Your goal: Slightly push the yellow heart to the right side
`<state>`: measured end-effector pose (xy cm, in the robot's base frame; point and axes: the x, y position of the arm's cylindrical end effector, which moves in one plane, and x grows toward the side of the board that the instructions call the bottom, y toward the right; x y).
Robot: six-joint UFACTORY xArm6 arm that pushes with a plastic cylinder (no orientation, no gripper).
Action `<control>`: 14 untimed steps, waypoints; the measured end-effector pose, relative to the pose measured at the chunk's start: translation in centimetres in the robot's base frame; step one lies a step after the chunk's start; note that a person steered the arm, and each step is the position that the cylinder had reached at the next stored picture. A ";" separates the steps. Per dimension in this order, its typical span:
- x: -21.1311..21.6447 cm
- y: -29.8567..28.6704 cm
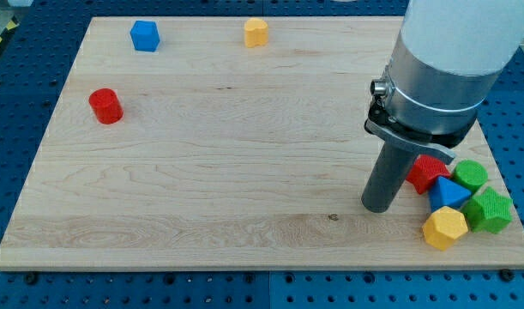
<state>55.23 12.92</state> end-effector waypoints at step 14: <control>-17.9 -17.2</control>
<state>37.29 -4.31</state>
